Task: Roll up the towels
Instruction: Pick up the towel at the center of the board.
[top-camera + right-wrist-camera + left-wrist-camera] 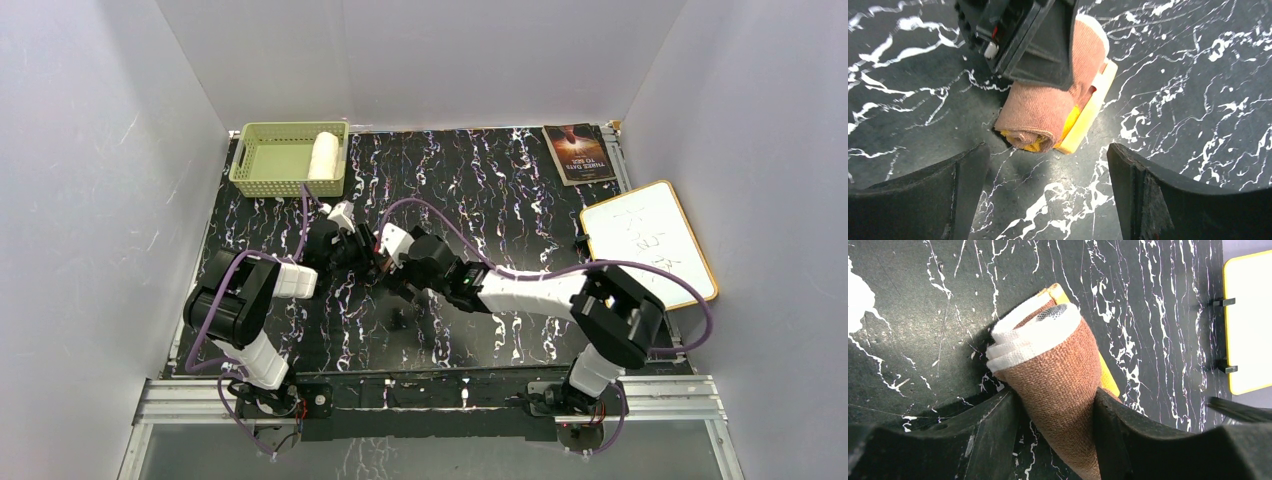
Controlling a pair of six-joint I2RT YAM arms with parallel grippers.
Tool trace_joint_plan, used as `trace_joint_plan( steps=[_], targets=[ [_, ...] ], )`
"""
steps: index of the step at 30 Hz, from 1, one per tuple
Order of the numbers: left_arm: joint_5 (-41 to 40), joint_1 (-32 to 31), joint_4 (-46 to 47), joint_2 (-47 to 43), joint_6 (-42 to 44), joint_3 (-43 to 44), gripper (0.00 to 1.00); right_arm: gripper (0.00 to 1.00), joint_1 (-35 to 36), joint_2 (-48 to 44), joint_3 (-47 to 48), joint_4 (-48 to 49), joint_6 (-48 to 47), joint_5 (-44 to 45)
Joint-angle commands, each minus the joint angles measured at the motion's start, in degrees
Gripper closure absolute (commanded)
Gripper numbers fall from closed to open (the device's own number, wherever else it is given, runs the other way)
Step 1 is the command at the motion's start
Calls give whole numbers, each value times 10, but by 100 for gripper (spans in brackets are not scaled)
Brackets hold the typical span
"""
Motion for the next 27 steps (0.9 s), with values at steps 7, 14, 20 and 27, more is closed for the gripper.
trace_joint_plan(
  steps=[7,14,20,27],
  targets=[
    [-17,4,-63,12,27,8,48,20,-14,78,55,42,-1,-52],
    [-11,4,-60,22,26,12,48,21,-30,116,74,26,18,-102],
    [-10,4,-64,25,25,16,47,35,-47,149,85,22,52,-94],
    [-13,5,-66,22,23,16,43,64,-86,152,74,36,103,-147]
  ],
)
